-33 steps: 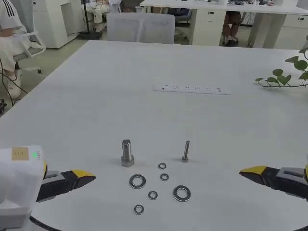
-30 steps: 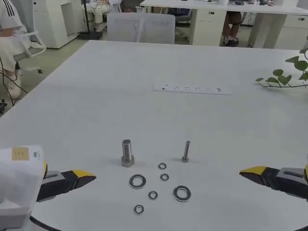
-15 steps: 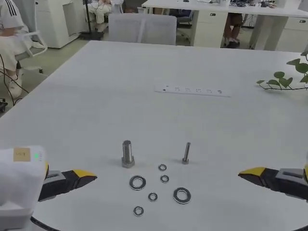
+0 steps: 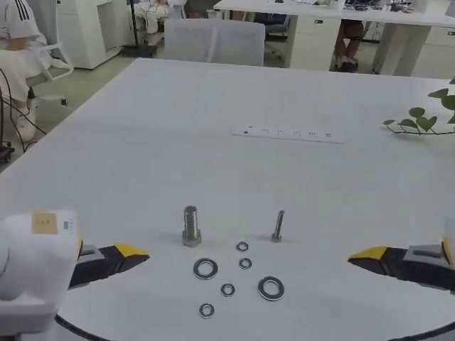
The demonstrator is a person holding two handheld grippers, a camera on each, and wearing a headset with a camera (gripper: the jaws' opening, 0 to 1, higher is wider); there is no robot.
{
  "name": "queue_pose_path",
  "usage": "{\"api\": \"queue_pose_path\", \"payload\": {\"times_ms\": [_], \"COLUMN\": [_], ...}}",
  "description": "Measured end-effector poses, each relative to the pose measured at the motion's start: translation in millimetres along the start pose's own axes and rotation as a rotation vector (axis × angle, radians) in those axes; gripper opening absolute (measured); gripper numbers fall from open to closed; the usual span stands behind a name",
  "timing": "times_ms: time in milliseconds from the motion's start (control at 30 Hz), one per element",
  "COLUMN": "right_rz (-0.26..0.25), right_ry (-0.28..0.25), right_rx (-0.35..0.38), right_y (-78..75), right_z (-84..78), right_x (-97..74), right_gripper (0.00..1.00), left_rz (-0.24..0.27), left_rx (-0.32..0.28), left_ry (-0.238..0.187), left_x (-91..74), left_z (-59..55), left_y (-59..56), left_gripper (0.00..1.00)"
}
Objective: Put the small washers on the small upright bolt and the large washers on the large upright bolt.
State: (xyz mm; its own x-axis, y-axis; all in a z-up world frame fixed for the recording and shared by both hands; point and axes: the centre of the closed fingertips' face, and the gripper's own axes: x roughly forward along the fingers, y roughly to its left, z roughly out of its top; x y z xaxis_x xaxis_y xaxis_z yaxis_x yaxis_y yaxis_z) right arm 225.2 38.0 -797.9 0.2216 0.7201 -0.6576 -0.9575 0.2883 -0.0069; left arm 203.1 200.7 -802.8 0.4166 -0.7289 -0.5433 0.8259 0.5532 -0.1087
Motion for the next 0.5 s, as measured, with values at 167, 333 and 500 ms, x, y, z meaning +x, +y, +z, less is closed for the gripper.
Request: {"api": "queue_pose_path", "payload": {"times_ms": [167,333,500], "right_rz": [0.018,0.039,0.053], "right_ry": [0.022,0.039,0.06], "right_rx": [-0.031,-0.072,-0.107], "right_y": [-1.5,-4.3,-9.3], "right_z": [5.5,13.0,19.6], "right_x": [3.2,7.5,13.1], "right_gripper": [0.8,0.78,0.75], "left_rz": [0.002,0.003,0.003], "left_rx": [0.007,0.013,0.022], "left_ry": [0.001,0.002,0.006], "left_x": [0.5,0.8,2.2], "left_z": [1.8,4.1,6.0], "left_y": [0.2,0.6,1.7], "left_gripper": [0.97,0.97,0.97]}}
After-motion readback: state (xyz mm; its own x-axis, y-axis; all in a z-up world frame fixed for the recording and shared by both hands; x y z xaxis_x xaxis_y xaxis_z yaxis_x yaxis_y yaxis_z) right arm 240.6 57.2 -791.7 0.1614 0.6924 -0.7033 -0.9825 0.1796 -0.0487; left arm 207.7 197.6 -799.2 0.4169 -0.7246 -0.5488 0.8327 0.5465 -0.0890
